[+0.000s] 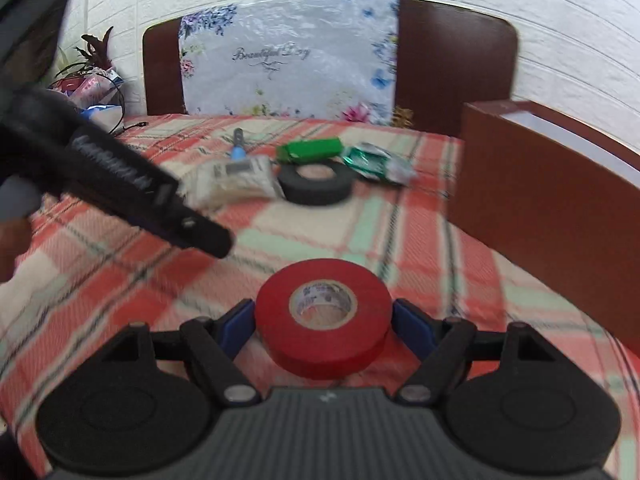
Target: Organize objects
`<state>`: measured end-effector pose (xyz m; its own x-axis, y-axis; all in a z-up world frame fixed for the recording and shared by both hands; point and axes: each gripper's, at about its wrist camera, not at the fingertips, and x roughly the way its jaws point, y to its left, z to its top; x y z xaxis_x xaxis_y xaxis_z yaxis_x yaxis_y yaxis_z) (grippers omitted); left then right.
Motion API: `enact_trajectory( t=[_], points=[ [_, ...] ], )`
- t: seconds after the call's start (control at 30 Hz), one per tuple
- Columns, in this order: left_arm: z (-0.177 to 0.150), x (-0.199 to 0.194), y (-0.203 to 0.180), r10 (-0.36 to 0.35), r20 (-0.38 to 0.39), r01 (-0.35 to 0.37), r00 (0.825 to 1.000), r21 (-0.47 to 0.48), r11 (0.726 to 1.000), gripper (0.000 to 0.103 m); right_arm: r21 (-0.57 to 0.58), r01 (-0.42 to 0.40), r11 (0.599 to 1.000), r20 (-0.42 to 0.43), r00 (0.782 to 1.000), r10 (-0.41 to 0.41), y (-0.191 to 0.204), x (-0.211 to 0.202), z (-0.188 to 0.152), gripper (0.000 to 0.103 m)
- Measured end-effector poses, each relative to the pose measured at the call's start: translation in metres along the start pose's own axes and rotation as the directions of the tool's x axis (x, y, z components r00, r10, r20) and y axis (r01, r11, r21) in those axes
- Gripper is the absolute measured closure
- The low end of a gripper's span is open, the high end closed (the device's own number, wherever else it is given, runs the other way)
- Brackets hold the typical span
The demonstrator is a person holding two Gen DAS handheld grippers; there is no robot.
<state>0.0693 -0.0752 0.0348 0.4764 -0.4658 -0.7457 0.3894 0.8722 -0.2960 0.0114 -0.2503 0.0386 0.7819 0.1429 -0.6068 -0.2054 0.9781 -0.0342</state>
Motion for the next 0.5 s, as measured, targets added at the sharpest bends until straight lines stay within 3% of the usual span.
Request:
enact_trajectory(
  t=[0.07,0.17,0.23,0.3,0.33,0.4,0.5],
  points=[
    [-0.001,0.009,-0.021,-0.019,-0.029,0.020,0.999,0.049,0.999,0.060,0.012,0.023,1.000,0.000,1.000,-0.023,-0.005,-0.012,-0.011,0.022],
    [0.000,0.016,-0.039,0.041,-0.026,-0.038,0.999,0.100,0.994,0.060,0.029,0.021,0.999,0.001,1.000,-0.021,-0.012,-0.016,-0.017,0.022],
    [0.003,0.020,-0.038,0.060,-0.040,-0.057,0.997,0.082,0.995,0.061,0.048,0.000,0.999,0.001,1.000,0.000,-0.016,-0.015,-0.015,0.022],
    [0.004,0.026,-0.038,0.071,-0.053,-0.068,0.996,0.070,0.995,0.065,0.040,-0.013,0.999,-0.003,1.000,0.013,-0.016,-0.011,-0.013,0.022],
    [0.005,0.028,-0.040,0.070,-0.054,-0.066,0.996,0.076,0.995,0.075,0.034,-0.017,0.999,-0.012,1.000,0.017,-0.015,-0.007,-0.011,0.020],
    [0.005,0.029,-0.049,0.097,-0.051,-0.091,0.994,0.105,0.990,0.075,0.020,-0.036,0.999,-0.016,0.999,0.036,-0.014,-0.003,-0.007,0.027],
    [0.009,0.024,-0.060,0.124,-0.046,-0.116,0.991,0.148,0.982,0.076,0.004,-0.030,1.000,0.001,1.000,0.030,-0.011,-0.002,-0.007,0.028]
  ],
)
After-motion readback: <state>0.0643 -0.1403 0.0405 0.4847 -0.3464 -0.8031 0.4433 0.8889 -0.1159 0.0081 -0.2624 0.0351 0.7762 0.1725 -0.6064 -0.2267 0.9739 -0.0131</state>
